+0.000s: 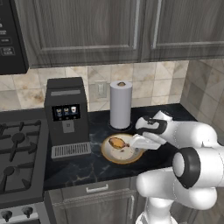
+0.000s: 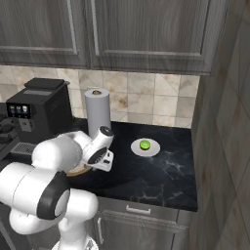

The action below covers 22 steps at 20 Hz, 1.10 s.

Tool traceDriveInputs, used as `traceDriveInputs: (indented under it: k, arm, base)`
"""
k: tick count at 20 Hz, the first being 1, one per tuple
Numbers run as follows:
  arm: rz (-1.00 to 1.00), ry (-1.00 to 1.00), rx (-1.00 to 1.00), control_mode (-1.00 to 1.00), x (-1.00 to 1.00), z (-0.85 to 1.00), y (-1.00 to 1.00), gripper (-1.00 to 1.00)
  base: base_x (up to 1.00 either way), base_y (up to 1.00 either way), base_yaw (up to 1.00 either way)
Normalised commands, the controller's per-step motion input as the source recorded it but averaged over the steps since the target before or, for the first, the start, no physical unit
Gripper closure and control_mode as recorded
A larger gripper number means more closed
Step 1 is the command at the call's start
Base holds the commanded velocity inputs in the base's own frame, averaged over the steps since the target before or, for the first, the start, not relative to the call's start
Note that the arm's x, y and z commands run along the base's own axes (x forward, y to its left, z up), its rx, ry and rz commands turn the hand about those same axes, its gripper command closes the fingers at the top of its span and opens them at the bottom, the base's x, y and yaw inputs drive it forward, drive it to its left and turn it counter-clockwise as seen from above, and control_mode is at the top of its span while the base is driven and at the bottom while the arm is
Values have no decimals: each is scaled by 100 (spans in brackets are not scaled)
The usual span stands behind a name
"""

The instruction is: Remove the kiwi from the bowl and place it on the small plate. Then place the bowl with only the chicken drumstick in the microwave, close the door, and press the start button to microwave the chicken drumstick.

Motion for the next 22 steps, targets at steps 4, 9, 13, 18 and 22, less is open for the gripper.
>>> traceDriveInputs:
  k: [4,9,13,18,22]
  arm:
    - [0,-14,4,-100,-34,53,0,100]
    - [-1,-11,5,-100,-27,65,0,100]
    - [-5,-5,3,-100,-26,72,0,100]
    - [-9,0,3,-100,-40,92,-1,100]
    - [-9,0,7,-100,-50,81,-16,100]
  base:
    - [0,0,0]
    - [0,0,0]
    - [0,0,0]
    - [0,0,0]
    - [0,0,0]
